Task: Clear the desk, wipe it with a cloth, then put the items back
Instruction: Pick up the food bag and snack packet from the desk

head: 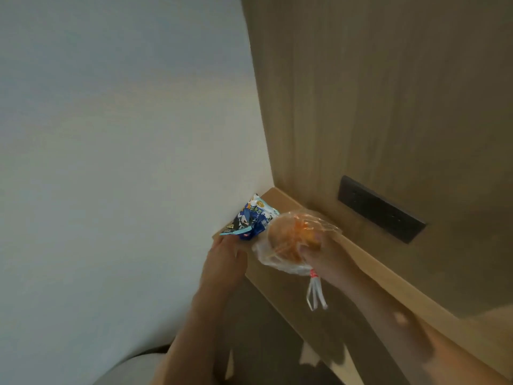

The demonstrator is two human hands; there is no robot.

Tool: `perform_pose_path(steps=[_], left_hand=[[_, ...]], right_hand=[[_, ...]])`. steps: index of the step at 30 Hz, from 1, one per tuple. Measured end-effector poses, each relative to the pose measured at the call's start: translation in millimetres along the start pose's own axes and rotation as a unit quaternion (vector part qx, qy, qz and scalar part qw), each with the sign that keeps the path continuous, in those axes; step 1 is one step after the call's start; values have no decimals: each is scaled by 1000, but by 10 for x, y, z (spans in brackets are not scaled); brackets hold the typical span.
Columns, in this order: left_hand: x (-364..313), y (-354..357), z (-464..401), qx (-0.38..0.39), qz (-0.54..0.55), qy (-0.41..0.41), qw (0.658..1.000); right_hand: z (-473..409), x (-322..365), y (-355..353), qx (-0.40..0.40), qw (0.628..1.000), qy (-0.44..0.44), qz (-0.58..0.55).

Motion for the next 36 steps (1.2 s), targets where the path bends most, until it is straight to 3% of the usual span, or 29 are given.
perform_pose_path(steps=[4, 9, 14, 18, 21, 25, 30, 36], left_hand=[[171, 279, -588, 4, 3, -5, 1000], [444, 865, -1121, 1, -27, -31, 999], [731, 1507, -1259, 32, -21, -34, 999], [866, 1748, -1239, -26, -38, 35, 998], [904, 1783, -1210, -65, -34, 42, 996], [956, 1798, -1200, -88, -25, 40, 995], [1002, 1807, -1215, -109, -23, 47, 993], [1003, 1807, -1204, -120, -31, 47, 991]], right_hand=[[-483, -293, 338, 14, 994, 85, -62], [-1089, -1139, 728, -44, 982, 165, -86], [-1019, -963, 743, -67, 969, 195, -138], [-1042, -973, 750, -118, 964, 163, -175], [-1041, -933, 794, -136, 950, 150, -237], [-996, -1016, 890, -159, 918, 199, -304], [-929, -1204, 764, -258, 881, 264, -295], [-1129, -1213, 664, -172, 871, 249, -387]])
Point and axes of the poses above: each hand's wrist, its own z-axis away from the middle knuckle, its own y-axis out of the palm, x = y × z, the point moved 7 cm from there along -z, towards the middle knuckle, and after that the axes turned 7 degrees about -x, right-handed, at the moved point
